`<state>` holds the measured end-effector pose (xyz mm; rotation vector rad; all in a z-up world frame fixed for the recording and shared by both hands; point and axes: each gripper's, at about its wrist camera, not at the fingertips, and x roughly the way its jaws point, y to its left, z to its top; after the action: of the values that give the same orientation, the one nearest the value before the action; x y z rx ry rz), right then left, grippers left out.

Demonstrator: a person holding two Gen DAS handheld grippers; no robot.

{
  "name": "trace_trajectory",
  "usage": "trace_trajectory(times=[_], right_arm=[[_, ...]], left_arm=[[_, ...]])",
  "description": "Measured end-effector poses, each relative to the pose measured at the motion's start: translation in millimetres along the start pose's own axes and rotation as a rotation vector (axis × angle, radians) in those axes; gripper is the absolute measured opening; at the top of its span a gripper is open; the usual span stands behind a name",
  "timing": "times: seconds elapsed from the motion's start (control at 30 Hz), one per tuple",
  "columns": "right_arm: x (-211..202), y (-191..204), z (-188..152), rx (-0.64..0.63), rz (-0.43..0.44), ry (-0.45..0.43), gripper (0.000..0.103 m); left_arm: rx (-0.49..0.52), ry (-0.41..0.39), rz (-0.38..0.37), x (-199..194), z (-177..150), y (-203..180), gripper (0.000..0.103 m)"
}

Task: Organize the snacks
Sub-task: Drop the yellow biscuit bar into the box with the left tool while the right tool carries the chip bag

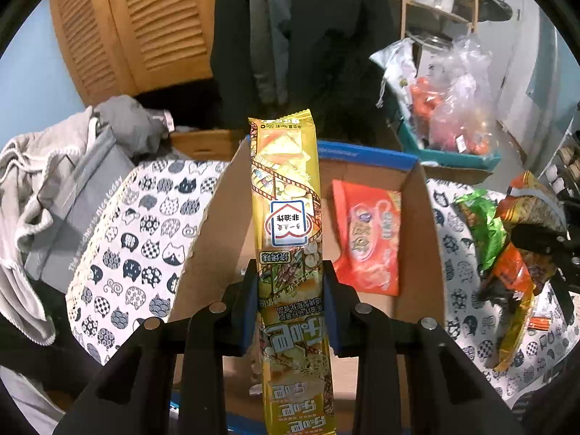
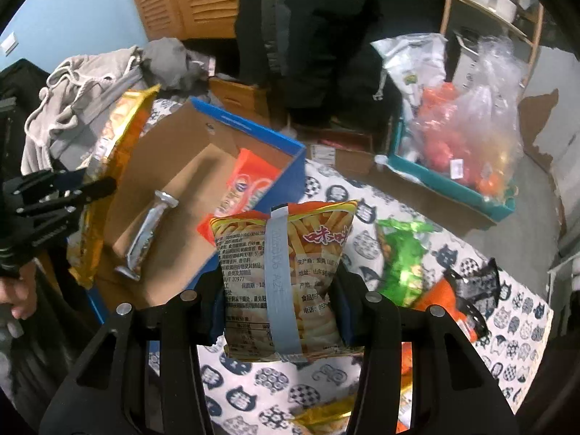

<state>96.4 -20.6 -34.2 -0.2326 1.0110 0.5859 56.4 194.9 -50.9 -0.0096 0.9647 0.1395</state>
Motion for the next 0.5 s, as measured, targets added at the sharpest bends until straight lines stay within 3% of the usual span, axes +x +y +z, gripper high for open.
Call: trace_trajectory(times=[0.3, 0.5], right_arm=[[16, 26, 19, -0.015, 0.038, 0.016, 0.047], [24, 39, 28, -0.019, 0.055, 0.023, 0.047]], left_arm=[[-0.017, 0.061, 0.008, 16, -6, 10, 0.032], [-0.009, 0.053, 0.043, 12, -9, 14, 0.033]])
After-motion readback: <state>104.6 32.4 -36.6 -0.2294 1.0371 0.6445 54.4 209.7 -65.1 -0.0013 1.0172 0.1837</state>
